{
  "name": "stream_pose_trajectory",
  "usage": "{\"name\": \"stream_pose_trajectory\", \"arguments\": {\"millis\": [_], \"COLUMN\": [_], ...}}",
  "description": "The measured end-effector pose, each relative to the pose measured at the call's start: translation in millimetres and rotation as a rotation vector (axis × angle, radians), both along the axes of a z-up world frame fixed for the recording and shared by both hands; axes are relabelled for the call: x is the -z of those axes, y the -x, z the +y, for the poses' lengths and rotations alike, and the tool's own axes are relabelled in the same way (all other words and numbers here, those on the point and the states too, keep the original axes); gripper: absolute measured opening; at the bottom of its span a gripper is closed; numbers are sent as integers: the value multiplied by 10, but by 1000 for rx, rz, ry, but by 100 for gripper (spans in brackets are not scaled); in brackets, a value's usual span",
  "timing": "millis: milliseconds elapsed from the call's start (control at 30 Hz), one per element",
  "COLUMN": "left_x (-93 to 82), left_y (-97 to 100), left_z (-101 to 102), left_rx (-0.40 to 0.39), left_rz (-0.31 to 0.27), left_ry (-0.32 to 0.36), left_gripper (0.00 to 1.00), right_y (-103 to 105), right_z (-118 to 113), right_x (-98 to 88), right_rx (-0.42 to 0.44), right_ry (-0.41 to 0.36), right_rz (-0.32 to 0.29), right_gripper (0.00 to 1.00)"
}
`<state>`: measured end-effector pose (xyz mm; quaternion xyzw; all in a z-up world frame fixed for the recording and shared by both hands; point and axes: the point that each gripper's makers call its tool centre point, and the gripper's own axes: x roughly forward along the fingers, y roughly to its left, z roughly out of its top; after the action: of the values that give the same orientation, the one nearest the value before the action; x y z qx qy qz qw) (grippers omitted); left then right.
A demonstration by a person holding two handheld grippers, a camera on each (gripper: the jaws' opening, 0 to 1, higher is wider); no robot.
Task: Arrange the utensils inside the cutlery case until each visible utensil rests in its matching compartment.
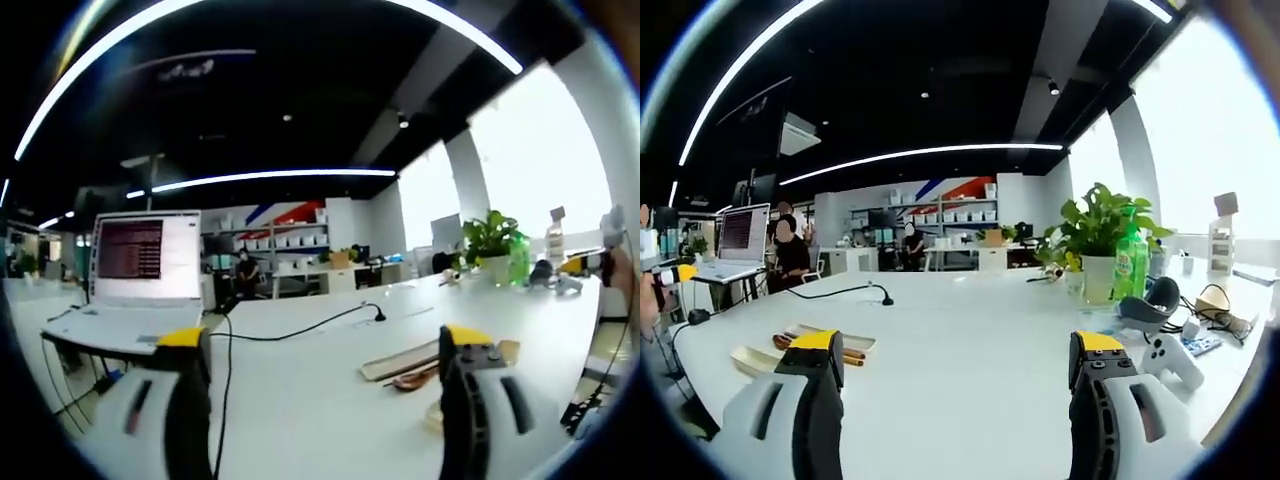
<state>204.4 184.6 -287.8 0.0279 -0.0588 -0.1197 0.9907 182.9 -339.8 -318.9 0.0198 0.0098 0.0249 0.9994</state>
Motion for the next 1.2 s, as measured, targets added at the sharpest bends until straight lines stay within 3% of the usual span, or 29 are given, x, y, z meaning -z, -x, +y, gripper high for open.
{"name": "stream_pose_trajectory", "arguments": {"millis": [167,333,567,767,900,1000,1100,1200], "left_x": [14,23,68,90,103,90,90,102], "left_y": [1,2,-12,-17,-32,-39,-43,-48], "left_z": [14,4,-72,-143,-127,-122,-134,-148], "left_rx": [-6,-4,24,52,49,53,62,62], "left_rz": [9,11,19,25,31,22,24,29], "left_ry": [-9,-10,-44,-69,-72,-60,-49,-56], "left_gripper": [100,100,100,100,100,100,100,100], "right_y": [-13,7,-50,-152,-276,-355,-365,-408], "right_z": [-6,142,446,626,819,908,1076,1167], "right_x": [-20,-17,-40,-133,-171,-256,-511,-580], "right_rx": [-1,-18,-108,-170,-242,-291,-357,-379], "right_ry": [1,1,-11,-20,27,66,35,71], "right_rz": [-3,-8,-7,-39,-26,-24,-131,-132], "right_gripper": [97,96,95,88,87,87,87,84]}}
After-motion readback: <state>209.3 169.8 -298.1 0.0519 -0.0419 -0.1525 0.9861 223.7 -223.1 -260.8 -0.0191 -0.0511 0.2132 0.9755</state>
